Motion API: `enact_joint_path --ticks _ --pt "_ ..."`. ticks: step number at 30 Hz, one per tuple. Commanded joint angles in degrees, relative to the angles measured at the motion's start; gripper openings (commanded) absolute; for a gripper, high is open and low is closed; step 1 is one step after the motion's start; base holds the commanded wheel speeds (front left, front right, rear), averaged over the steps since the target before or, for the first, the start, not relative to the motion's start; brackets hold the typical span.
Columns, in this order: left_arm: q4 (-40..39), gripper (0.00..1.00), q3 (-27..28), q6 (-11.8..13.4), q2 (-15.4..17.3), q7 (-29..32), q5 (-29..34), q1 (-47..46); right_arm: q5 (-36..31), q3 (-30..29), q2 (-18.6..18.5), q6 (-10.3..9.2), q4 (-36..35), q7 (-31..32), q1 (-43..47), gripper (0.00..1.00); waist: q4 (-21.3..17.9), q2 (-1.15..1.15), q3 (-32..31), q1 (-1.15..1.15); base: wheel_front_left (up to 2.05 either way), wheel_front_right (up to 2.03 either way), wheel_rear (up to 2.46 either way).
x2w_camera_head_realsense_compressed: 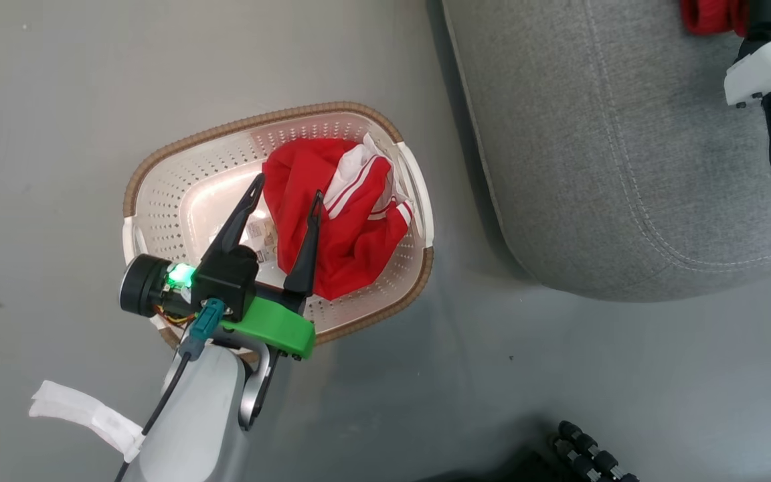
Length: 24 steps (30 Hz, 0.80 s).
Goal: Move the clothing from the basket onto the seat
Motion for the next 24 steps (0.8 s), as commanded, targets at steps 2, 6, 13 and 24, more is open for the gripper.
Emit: enact_joint_path --ticks 2,6,13,24 --pt "0.14 1.00 -0.09 -0.10 0.32 0.00 -0.78 -0.41 0.55 0.62 -0.04 -0.10 0.49 -0.03 1.47 1.00 -0.62 0.00 -2.29 -0.01 0.00 0.00 0.00" --pt "0.70 1.00 0.24 0.10 0.32 0.00 -1.61 0.77 -0.48 1.55 -0.16 -0.10 0.45 -0.03 3.33 1.00 -1.63 0.00 -5.52 -0.01 0.00 0.00 0.00" --pt "1.08 1.00 0.48 0.15 0.31 0.00 -3.19 3.19 -1.15 3.85 -1.08 -0.10 -1.03 -0.03 8.85 1.00 -3.81 0.00 -12.86 -0.01 0.00 0.00 0.00" --pt "-0.53 1.00 2.46 2.03 0.32 0.00 -8.78 8.54 -1.06 -0.16 -0.34 -0.10 -18.17 -0.03 22.05 1.00 -4.39 0.00 -23.99 -0.01 0.00 0.00 0.00"
